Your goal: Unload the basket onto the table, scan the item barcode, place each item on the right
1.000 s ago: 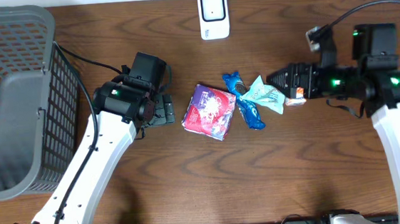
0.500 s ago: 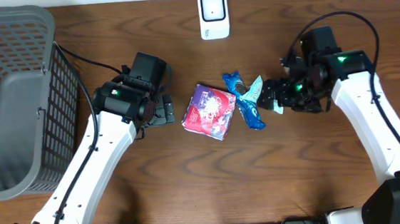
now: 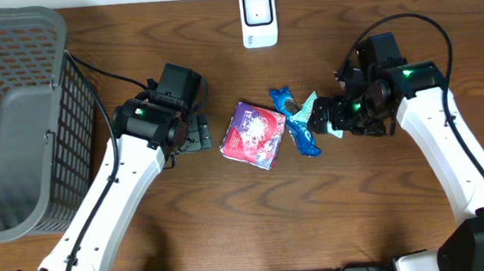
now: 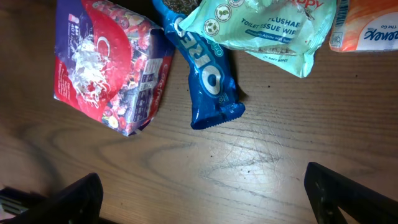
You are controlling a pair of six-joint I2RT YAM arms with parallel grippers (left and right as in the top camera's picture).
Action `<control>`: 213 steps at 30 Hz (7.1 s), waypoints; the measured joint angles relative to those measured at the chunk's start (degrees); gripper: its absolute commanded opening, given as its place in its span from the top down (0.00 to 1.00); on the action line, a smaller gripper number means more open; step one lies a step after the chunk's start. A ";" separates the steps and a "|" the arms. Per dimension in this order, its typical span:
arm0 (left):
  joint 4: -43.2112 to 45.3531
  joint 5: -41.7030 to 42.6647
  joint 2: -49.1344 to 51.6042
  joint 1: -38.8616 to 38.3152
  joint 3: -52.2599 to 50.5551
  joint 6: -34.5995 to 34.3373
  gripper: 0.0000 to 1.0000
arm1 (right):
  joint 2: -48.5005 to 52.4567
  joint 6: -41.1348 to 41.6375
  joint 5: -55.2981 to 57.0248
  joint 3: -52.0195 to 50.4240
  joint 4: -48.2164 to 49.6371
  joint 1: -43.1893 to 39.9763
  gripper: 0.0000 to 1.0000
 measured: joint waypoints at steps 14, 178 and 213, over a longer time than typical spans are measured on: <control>0.00 0.00 0.00 0.00 0.00 0.00 0.02 | 0.00 0.00 0.02 0.00 0.00 0.00 0.01; 0.02 0.00 0.00 0.00 0.00 0.00 0.02 | 23.87 6.32 -2.49 14.84 21.40 11.26 0.81; 0.00 0.00 0.00 0.00 0.00 0.00 0.02 | 26.27 2.45 -2.14 18.29 24.33 2.58 0.53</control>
